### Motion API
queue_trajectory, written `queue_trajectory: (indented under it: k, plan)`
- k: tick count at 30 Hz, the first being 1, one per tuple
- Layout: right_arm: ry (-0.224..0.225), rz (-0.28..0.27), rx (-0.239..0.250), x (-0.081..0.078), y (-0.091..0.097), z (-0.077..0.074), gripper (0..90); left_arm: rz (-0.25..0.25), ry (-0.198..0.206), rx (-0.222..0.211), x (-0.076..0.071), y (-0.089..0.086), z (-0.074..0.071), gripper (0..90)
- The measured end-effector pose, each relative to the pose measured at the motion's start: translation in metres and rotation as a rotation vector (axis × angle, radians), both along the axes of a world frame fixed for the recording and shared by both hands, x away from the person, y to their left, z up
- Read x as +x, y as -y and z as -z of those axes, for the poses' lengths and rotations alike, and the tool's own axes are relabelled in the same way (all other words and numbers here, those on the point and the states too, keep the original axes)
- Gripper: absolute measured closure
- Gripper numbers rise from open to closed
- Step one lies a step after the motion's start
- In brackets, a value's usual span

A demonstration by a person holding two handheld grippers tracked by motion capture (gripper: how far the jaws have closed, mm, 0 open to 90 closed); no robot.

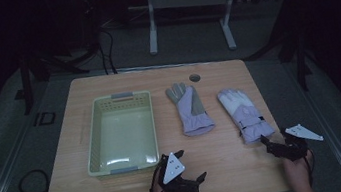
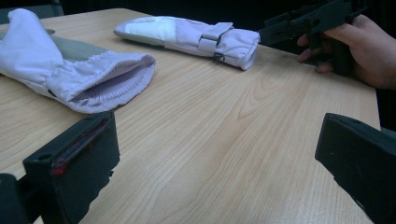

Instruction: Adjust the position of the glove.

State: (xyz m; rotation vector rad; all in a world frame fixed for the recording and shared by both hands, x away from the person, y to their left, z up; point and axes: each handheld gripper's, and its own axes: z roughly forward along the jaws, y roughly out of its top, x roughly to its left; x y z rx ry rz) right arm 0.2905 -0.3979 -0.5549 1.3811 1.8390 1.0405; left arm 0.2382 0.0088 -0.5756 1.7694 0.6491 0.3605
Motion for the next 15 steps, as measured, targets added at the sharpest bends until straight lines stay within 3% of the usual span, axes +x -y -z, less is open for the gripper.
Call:
queue_trajectory:
  k: [9,15]
  plan:
    - [-0.024,-0.029,0.000,0.000,-0.001,-0.001,11.7,0.000,0.006,0.008,-0.001,0.001,0.000,0.1]
    - [-0.052,-0.101,0.018,0.001,-0.005,-0.011,11.4,0.001,0.007,0.009,-0.001,0.001,0.000,0.1]
